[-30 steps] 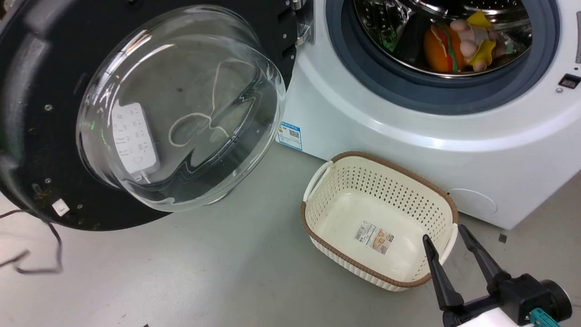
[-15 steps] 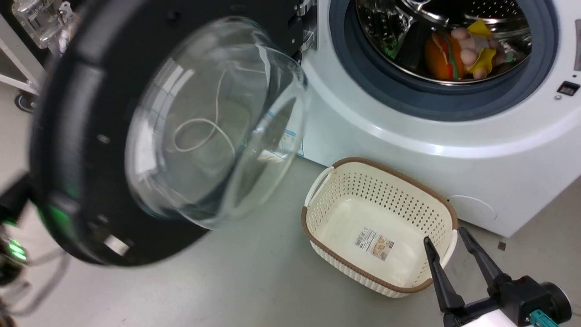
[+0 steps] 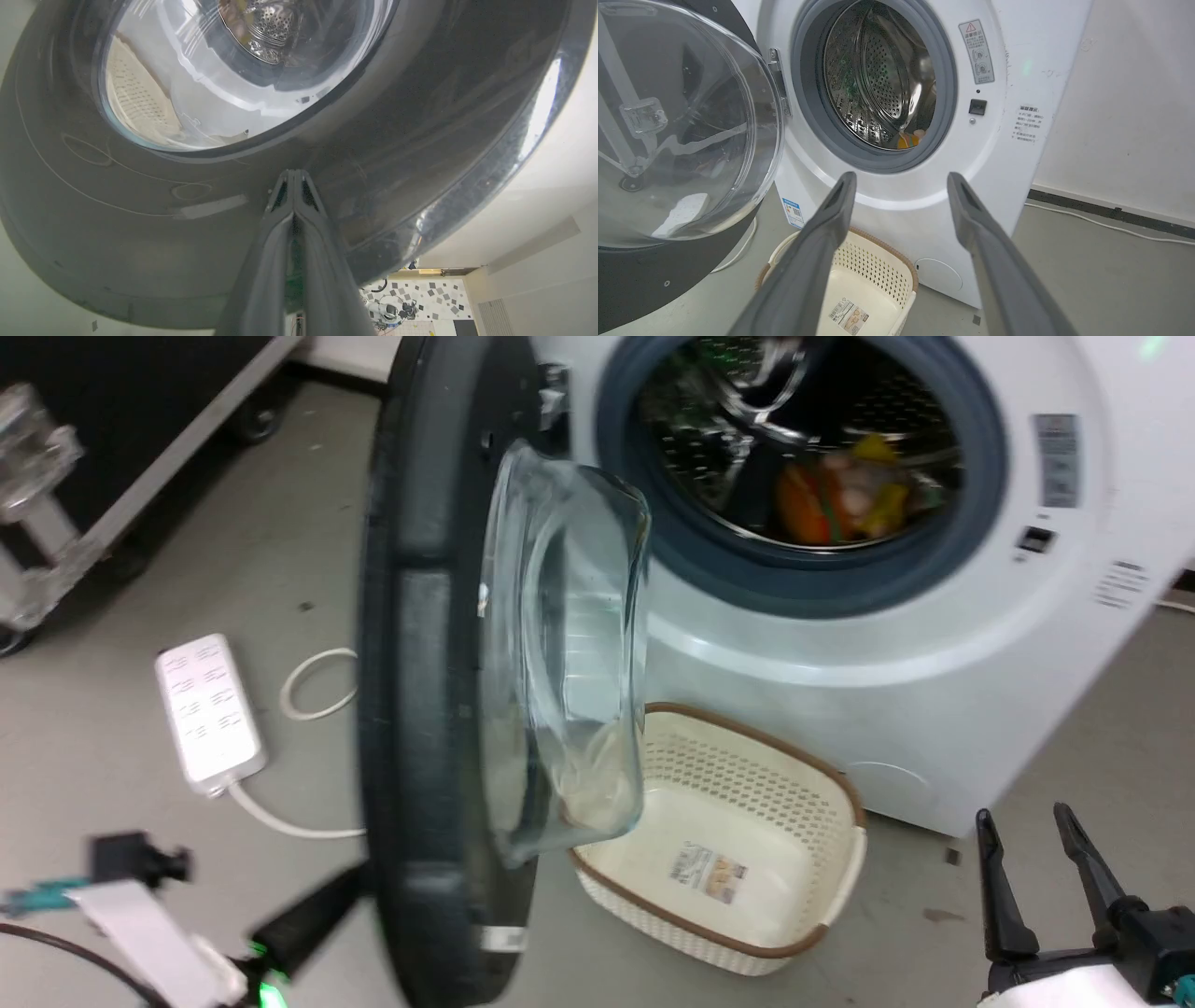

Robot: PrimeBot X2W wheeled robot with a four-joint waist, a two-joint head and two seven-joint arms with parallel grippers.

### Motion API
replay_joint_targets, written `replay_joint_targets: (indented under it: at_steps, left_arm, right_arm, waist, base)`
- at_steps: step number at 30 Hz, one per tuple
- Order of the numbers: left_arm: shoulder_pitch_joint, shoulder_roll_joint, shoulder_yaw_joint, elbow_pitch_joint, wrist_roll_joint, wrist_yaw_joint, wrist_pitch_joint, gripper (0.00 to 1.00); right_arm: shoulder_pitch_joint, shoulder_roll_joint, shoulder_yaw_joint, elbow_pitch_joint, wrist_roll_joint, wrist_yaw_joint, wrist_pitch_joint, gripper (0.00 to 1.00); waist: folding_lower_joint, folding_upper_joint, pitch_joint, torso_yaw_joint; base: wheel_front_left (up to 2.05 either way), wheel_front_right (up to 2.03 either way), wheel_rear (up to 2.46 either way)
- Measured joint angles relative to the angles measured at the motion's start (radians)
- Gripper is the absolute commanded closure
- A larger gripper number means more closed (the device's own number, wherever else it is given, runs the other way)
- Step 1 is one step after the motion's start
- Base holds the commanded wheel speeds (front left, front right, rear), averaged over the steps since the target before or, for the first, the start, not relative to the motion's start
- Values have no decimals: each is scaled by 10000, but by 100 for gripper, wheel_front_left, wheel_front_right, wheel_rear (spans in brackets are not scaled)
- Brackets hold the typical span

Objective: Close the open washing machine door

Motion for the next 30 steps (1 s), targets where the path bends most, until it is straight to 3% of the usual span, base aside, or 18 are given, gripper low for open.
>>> replay_joint_targets:
  at_steps: [4, 10, 15, 19, 20, 24, 30]
  left_arm:
    - [611, -35, -1356, 0, -1152, 27, -1267, 100]
    - [1028, -54, -3390, 677, -1753, -721, -3241, 100]
    - [626, -73, -4541, 1294, -2071, -1227, -4546, 100]
    - [-301, -61, -5035, 1751, -2343, -1440, -5659, 100]
    - [-1209, -73, -5310, 2203, -2288, -1522, -6431, 100]
    - [-2683, -94, -5446, 3262, -2224, -1592, -7737, 100]
    - [-5350, -94, -5405, 5496, -1887, -1335, -10057, 100]
  right_arm:
    - [-56, 19, -96, -63, -92, 2, 2, 0]
    - [-267, 38, -38, -182, -84, 0, 29, 0]
    - [-300, 42, 117, -205, -71, 0, 59, 0]
    - [-437, 42, 159, -178, 21, 0, 59, 0]
    - [-549, 44, 238, -104, 148, 0, 46, 0]
    - [-702, 42, 318, 75, 389, 0, 36, 0]
    - [-980, 46, 552, 336, 719, 0, 2, 0]
  waist:
    - [0, 1, -47, -580]
    - [2, 1, 98, -1743]
    - [2, 1, 376, -2911]
    - [2, 1, 691, -3907]
    - [3, 1, 976, -4649]
    - [3, 1, 1402, -5564]
    - [3, 1, 2050, -6653]
  base:
    - [0, 0, 0]
    - [0, 0, 0]
    - [0, 0, 0]
    - [0, 0, 0]
    - [0, 0, 0]
    - [0, 0, 0]
    - [0, 0, 0]
